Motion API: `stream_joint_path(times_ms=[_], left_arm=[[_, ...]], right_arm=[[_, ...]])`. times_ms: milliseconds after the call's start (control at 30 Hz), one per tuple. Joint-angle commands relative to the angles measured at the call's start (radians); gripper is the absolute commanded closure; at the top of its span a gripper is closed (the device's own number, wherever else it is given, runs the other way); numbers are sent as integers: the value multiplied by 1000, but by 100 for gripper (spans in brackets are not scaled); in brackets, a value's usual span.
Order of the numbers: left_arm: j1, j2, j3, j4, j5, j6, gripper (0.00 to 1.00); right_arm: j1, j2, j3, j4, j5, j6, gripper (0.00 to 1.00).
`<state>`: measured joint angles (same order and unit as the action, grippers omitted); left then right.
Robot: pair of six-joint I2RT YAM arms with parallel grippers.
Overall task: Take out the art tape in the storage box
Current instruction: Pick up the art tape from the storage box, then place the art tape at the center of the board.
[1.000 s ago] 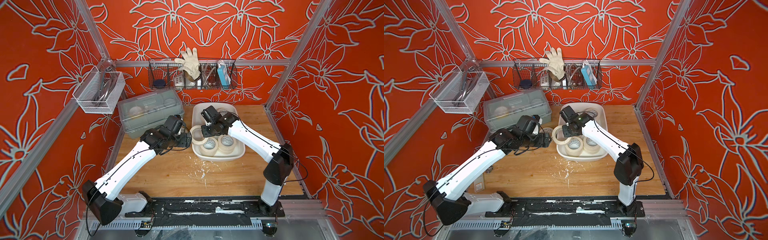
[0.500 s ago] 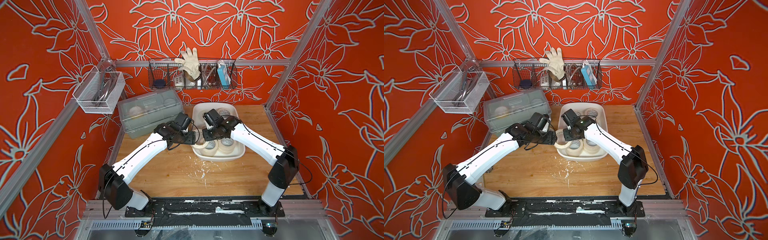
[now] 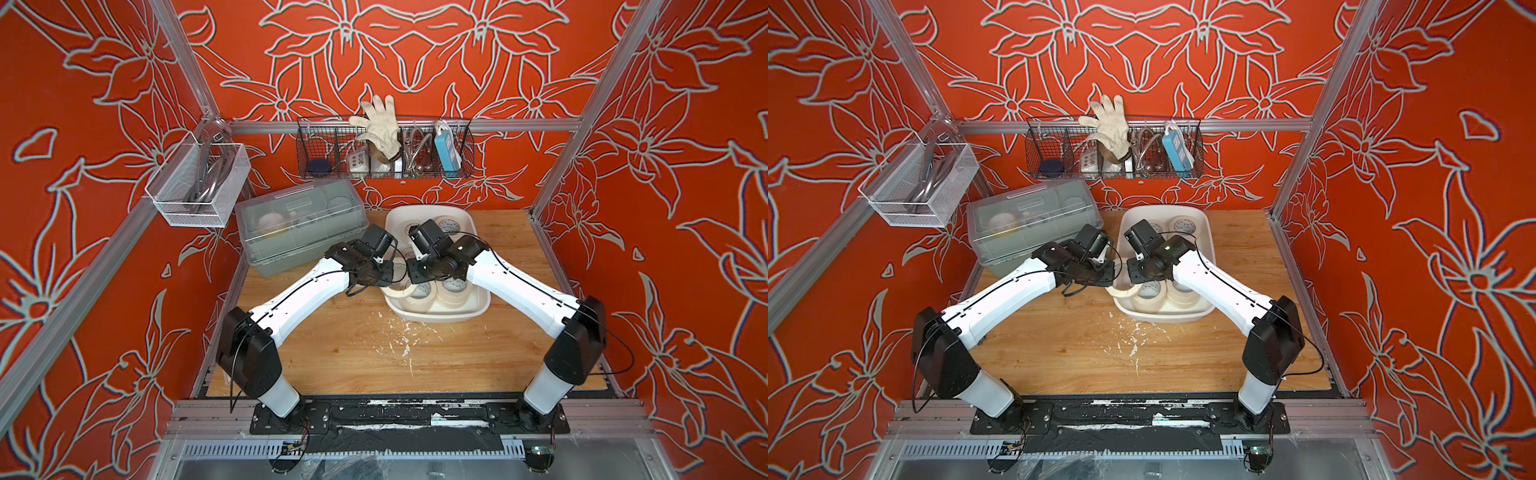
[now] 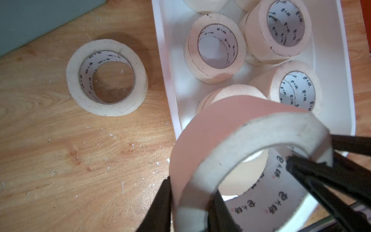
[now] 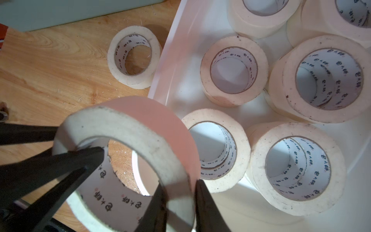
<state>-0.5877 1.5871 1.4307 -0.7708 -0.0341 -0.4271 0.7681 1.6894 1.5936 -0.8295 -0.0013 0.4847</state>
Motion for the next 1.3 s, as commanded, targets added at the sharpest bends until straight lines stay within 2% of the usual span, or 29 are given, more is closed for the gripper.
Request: stream_joint_path(times_ms=[0, 133, 200, 333, 500, 733, 1000, 1267], left_arm=[[-5, 4, 31, -8, 17, 22, 90], [-5, -2, 34, -8, 22, 19, 97], [-5, -5, 36, -9, 22, 16, 100], [-2, -7, 53, -25, 6, 16, 100], [24, 10, 108, -39, -28, 28, 100], [130, 16, 156, -77, -69, -26, 100], [324, -7, 65, -43, -51, -131, 100], [444, -2, -58, 32, -51, -219, 100]], right_arm=[[2, -53, -16, 33, 0, -37, 66], [2, -97, -48, 69, -19, -51, 49], [2, -128, -77, 98, -31, -55, 44], [2, -212, -147, 166, -40, -64, 37], [-3, -329, -245, 232, 8, -75, 32], [-20, -473, -380, 319, 104, -76, 28], [-74, -529, -457, 320, 123, -39, 27], [-136, -535, -499, 309, 60, -13, 27]])
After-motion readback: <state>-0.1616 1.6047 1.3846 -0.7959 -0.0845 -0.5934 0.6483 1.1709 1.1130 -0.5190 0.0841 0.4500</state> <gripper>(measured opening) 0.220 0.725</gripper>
